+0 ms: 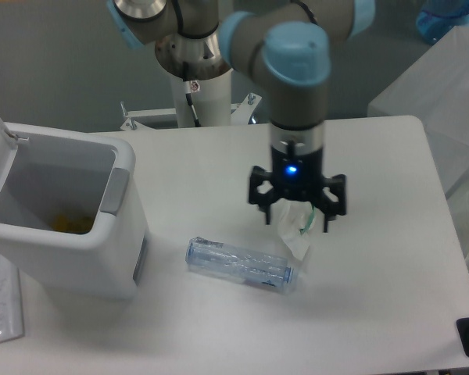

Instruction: Open the trash can

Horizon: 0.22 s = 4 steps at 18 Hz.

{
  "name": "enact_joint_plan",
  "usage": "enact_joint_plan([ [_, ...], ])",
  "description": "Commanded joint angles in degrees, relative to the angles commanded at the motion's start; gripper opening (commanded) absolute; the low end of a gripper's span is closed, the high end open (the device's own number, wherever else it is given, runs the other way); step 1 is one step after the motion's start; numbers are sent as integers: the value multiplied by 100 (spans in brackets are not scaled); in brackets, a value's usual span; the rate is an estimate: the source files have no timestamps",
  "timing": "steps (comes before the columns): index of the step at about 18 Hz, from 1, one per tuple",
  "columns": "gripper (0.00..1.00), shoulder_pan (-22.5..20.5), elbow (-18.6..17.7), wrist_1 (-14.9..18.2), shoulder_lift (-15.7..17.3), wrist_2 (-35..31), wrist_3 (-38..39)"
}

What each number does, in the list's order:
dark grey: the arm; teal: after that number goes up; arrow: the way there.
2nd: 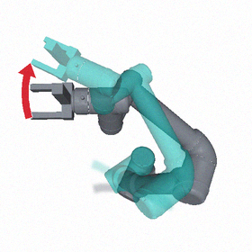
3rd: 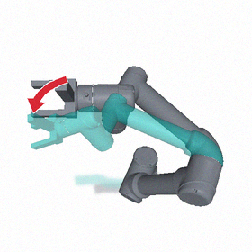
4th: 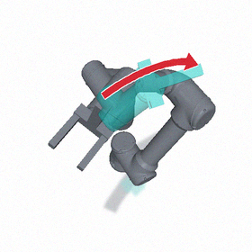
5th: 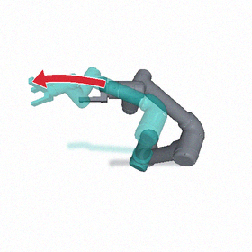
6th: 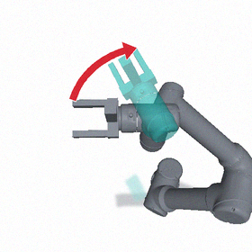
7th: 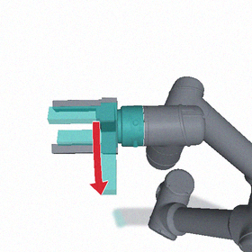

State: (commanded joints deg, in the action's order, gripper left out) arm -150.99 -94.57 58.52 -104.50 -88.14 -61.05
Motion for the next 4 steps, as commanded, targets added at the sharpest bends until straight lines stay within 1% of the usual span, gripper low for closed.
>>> enact_joint_plan([
  [2, 100, -45, 35, 273, -9, -177, -660],
  [4, 100, -36, 53, 362, -52, -317, -952],
])
